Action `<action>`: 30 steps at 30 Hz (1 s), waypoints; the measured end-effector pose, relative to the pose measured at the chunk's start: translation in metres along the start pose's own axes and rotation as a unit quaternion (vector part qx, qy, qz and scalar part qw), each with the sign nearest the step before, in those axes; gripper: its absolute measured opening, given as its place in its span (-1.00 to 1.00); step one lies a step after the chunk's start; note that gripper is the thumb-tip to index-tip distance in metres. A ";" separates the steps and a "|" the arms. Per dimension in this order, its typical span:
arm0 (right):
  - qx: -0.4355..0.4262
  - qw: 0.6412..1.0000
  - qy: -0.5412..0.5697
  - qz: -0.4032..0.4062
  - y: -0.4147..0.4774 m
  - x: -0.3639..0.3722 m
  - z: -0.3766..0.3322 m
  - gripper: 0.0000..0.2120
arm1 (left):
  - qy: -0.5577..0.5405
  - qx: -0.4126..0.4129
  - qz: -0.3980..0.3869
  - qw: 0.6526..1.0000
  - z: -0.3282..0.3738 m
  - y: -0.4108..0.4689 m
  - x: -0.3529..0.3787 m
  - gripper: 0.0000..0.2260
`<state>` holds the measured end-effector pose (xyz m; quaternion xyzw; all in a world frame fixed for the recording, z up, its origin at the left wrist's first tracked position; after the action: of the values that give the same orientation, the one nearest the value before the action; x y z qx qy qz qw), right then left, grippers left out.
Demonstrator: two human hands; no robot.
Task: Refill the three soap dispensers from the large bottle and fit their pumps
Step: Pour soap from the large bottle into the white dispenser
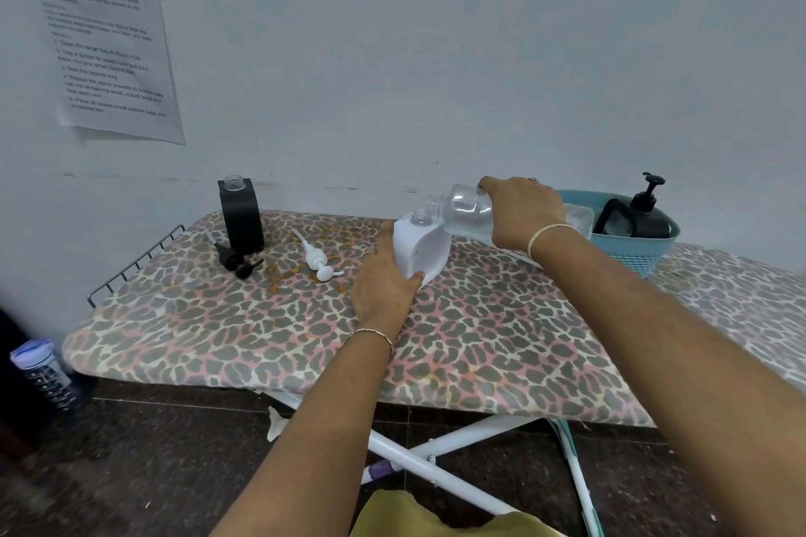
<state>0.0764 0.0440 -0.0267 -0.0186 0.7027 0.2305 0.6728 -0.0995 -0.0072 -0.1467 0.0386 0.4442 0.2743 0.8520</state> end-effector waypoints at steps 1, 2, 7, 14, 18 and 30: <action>0.001 1.000 -0.001 -0.002 0.000 0.000 0.000 -0.44 | -0.001 0.001 0.000 1.000 0.000 0.000 0.000 -0.19; 0.002 1.000 -0.002 -0.005 0.000 -0.001 -0.001 -0.44 | -0.002 0.001 0.000 1.000 0.001 0.000 -0.001 -0.19; 0.011 1.000 -0.004 -0.020 0.000 -0.002 -0.001 -0.43 | -0.004 0.004 0.000 1.000 0.001 -0.001 -0.001 -0.20; 0.015 0.999 -0.003 -0.031 0.002 -0.005 -0.002 -0.45 | -0.009 0.009 -0.004 1.000 0.001 0.000 0.000 -0.18; 0.014 0.999 -0.005 -0.036 0.004 -0.006 -0.003 -0.45 | -0.005 0.012 -0.002 1.000 0.002 -0.001 -0.001 -0.17; 0.012 0.999 -0.011 -0.047 0.004 -0.009 -0.006 -0.45 | -0.005 0.015 -0.002 1.000 0.001 0.000 0.000 -0.18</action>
<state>0.0704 0.0429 -0.0166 -0.0411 0.6966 0.1907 0.6905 -0.0982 -0.0070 -0.1462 0.0514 0.4442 0.2659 0.8540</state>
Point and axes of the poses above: each hand's wrist, its own y-axis towards the middle knuckle, its own x-axis out of the palm, z = x × y, the point moved 9 cm from there along y, towards the middle knuckle, and after that the axes turned 5 degrees about y, right-handed, at the moved point
